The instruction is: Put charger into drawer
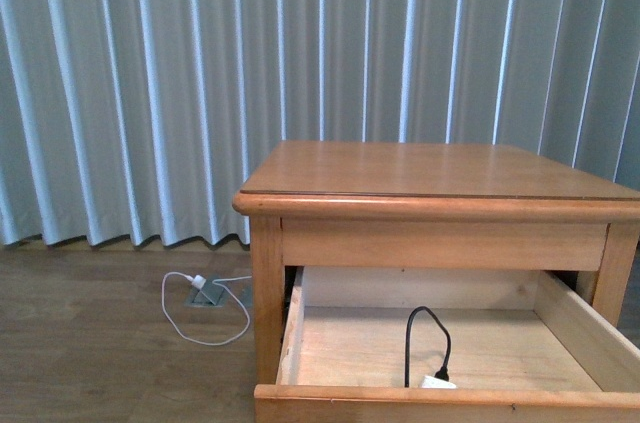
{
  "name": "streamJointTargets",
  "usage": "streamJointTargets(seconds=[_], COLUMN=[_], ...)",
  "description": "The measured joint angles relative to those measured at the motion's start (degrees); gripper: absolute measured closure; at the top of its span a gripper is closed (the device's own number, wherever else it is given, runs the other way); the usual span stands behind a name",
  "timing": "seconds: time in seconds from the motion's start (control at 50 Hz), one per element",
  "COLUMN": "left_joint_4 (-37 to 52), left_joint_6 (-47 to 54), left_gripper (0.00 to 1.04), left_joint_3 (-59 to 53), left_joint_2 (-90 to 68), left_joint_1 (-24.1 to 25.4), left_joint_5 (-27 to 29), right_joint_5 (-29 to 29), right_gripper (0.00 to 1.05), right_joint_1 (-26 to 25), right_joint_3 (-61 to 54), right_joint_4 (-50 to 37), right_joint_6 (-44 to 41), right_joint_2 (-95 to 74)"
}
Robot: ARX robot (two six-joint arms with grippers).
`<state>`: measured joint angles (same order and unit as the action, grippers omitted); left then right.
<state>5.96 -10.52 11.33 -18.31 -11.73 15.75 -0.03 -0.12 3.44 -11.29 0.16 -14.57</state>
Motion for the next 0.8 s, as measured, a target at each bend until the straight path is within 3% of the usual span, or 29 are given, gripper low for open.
streamJointTargets(seconds=[0.06,0.14,0.22,0.38,0.48,0.801], left_joint_4=[0.6,0.7,0.7,0.4,-5.9,-6.3], left_joint_6=[4.2,7.2,8.7,9.5,9.9,10.1], left_gripper=[0.25,0.40,0.54,0.82,1.00,1.01], left_joint_3=[-1.4,-2.8,-4.2,-5.9,-6.8,-8.5], left_joint_2=[1.5,2.9,4.3,6.6,12.5,15.6], left_joint_1=[1.9,3.7,8.7,11.5,11.5,11.6], left_joint_5=[-5.6,-8.1,-14.5,-15.6,-15.8,-15.7], right_joint_5=[0.0,0.0,0.0,0.0,0.0,0.0], right_gripper=[0.09,0.09,0.09,0.09,0.09,0.09], right_joint_1=[0.0,0.0,0.0,0.0,0.0,0.0], right_joint_3=[0.0,0.0,0.0,0.0,0.0,0.0], right_joint_4=[0.0,0.0,0.0,0.0,0.0,0.0], right_joint_6=[0.0,0.0,0.0,0.0,0.0,0.0], right_joint_2=[0.0,0.0,0.0,0.0,0.0,0.0])
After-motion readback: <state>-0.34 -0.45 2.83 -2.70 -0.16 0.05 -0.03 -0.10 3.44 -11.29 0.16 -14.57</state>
